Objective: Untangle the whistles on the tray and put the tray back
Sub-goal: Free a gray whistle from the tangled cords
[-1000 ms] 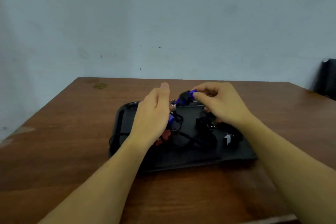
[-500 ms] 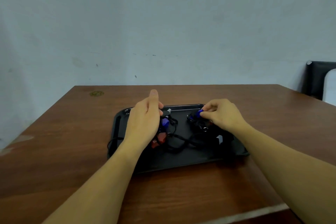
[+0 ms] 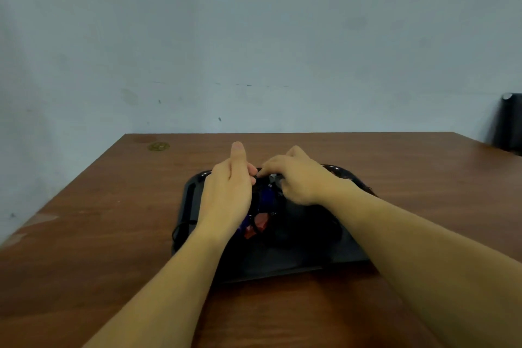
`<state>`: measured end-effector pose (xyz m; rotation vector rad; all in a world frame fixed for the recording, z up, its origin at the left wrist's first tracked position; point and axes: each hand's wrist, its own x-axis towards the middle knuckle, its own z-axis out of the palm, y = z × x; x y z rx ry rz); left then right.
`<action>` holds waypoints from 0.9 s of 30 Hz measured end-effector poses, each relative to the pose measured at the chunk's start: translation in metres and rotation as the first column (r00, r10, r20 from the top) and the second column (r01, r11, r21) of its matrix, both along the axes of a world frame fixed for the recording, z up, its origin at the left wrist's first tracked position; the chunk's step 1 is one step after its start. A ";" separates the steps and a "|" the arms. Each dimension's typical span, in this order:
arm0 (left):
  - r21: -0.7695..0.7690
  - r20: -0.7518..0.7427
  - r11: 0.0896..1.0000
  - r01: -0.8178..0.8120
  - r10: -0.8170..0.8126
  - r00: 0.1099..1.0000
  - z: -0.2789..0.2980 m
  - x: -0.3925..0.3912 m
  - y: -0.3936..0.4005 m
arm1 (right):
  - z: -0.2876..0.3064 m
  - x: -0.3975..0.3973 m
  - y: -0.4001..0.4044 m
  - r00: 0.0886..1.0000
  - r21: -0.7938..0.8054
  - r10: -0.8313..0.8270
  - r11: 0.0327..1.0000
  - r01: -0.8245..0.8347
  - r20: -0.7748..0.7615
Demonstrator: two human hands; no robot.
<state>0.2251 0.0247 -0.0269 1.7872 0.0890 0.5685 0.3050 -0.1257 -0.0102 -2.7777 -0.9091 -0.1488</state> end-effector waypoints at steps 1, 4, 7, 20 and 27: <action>0.004 -0.006 1.000 0.002 -0.002 1.000 0.000 0.000 0.000 | -0.001 0.002 0.001 1.000 -0.033 -0.001 0.999 0.001 0.000; 0.010 -0.032 1.000 0.013 -0.012 0.999 0.002 -0.001 -0.001 | -0.002 0.005 0.000 0.999 -0.063 -0.013 0.998 0.016 0.042; 0.024 0.009 1.000 0.015 -0.016 1.000 0.006 -0.005 0.000 | 0.001 0.004 -0.008 0.992 -0.051 -0.038 0.998 0.044 0.121; -0.122 0.104 0.963 0.241 -0.229 0.968 0.013 -0.011 -0.001 | 0.072 -0.050 -0.007 0.989 0.275 0.137 0.950 -0.146 0.052; -0.539 0.214 0.713 0.448 -0.399 0.892 0.022 -0.012 0.004 | 0.045 -0.062 0.006 0.944 0.687 0.208 0.726 0.028 -0.258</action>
